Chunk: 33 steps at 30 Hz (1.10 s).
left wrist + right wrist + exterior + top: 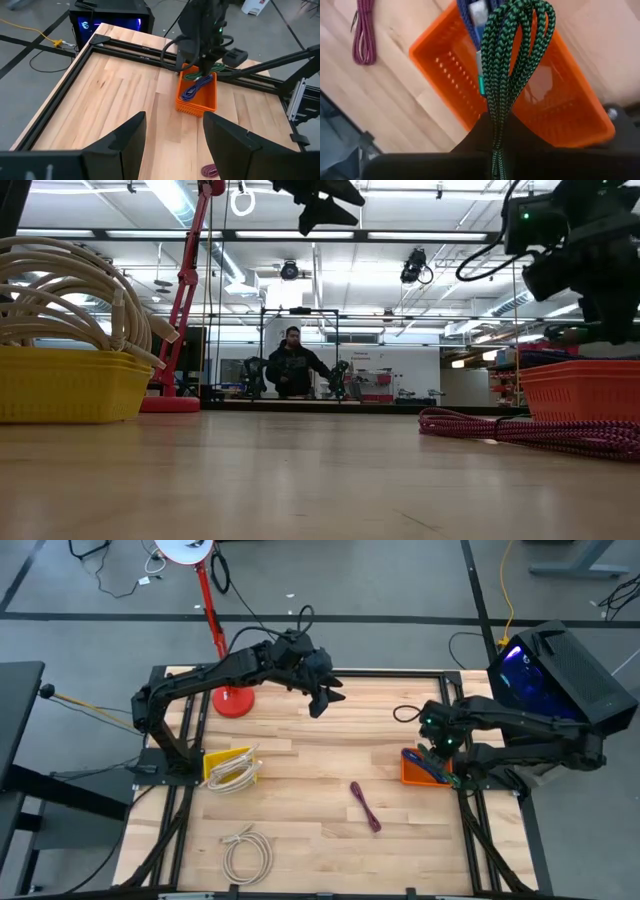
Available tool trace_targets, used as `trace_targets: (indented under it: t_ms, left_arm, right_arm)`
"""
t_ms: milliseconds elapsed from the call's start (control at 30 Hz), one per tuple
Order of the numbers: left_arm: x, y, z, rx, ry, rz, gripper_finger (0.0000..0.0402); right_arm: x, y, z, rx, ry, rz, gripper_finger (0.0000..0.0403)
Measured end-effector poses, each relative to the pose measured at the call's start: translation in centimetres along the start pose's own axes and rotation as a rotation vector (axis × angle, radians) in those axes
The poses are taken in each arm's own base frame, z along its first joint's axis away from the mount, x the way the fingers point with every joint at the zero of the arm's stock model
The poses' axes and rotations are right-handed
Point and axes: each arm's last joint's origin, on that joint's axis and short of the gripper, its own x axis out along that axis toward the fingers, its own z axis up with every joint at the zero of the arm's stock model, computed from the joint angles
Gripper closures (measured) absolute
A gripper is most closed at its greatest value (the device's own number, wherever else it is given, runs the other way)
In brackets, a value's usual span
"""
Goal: Pick & Place USB Port
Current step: Put the green USB cable into the orange bin
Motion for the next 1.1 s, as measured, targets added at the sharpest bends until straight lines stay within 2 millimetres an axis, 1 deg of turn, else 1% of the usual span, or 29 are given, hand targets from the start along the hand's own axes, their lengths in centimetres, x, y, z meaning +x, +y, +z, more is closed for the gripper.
trace_targets:
  t_ms: [167, 500, 567, 733, 833, 967, 1100]
  left_arm:
    - [0.01, 0.05, 0.0, 0.0, -0.001, 0.008, 0.02]
    - [0.02, 0.06, -0.01, -0.001, -0.001, 0.008, 0.02]
    - [0.02, 0.06, -0.01, -0.001, -0.001, 0.008, 0.02]
    - [0.02, 0.06, -0.01, -0.001, -0.001, 0.008, 0.02]
    - [0.02, 0.06, -0.01, -0.001, -0.001, 0.008, 0.02]
    - [0.02, 0.06, -0.01, 0.0, -0.001, 0.008, 0.02]
    - [0.03, 0.06, -0.01, 0.0, -0.001, 0.008, 0.02]
  right_arm:
    - [0.86, -0.15, 0.51, -0.017, -0.043, 0.015, 0.0397]
    - [0.85, -0.05, 0.97, -0.05, -0.095, 0.007, 0.0397]
    - [0.84, -0.03, 1.03, -0.053, -0.102, 0.009, 0.0386]
    - [0.84, -0.01, 1.09, -0.055, -0.108, 0.011, 0.0338]
    - [0.84, 0.0, 1.09, -0.054, -0.108, 0.011, 0.0319]
    - [0.83, 0.01, 1.1, -0.055, -0.107, 0.016, 0.0307]
    - [0.83, 0.02, 1.1, -0.051, -0.106, 0.019, 0.0304]
